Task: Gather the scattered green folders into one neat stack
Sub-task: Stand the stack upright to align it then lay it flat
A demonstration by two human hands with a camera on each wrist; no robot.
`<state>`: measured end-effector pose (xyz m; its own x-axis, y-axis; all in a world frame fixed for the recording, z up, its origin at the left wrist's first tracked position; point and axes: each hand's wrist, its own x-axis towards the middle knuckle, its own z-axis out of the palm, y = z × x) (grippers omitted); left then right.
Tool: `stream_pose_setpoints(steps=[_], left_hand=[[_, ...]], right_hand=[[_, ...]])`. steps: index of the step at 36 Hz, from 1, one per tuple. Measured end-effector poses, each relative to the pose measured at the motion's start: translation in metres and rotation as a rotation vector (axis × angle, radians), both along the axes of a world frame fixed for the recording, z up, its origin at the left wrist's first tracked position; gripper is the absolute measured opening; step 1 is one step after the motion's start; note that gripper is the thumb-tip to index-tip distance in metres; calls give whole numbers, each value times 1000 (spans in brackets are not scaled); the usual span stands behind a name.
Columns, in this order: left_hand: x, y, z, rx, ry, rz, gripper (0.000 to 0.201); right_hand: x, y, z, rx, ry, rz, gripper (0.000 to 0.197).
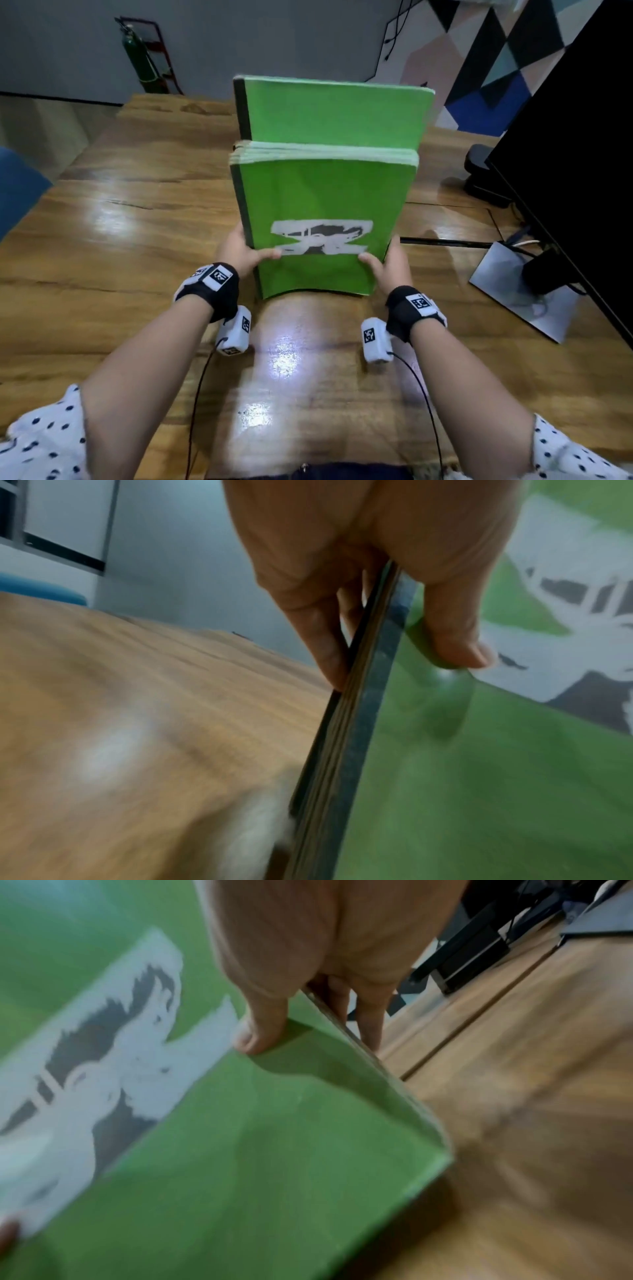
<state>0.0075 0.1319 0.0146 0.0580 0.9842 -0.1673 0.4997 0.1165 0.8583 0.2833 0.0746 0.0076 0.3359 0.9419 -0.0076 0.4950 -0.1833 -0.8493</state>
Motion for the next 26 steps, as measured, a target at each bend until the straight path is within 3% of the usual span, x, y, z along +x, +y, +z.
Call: stream_pose_setpoints(steps=[3,7,10,11,14,17,23,26], left_hand=[[14,4,18,-42,38,-34,107],[43,3,28,-212,-19,-14,78],[64,1,23,-353,-15,-2,100],[72,-1,21,-402,-14,-3,104],[94,-6,8,-518,4,-30,85],[114,-14,-10,-561,56,-84,82],[139,-13,-26,-582,153,-189,81],[148,-6,-33,-564,194,-215,82]], right_hand=[[16,5,10,4,91,-1,55],[40,4,15,-68,292,-65,49],[58,1,14,-234,423,-143,40],[63,0,12,-289,423,-167,38],[83,-3,1,-426,342,-230,30],[98,-8,-7,-516,273,-253,13],[121,-16,-22,-579,201,-252,31],[130,-11,-37,-596,188,-266,27]])
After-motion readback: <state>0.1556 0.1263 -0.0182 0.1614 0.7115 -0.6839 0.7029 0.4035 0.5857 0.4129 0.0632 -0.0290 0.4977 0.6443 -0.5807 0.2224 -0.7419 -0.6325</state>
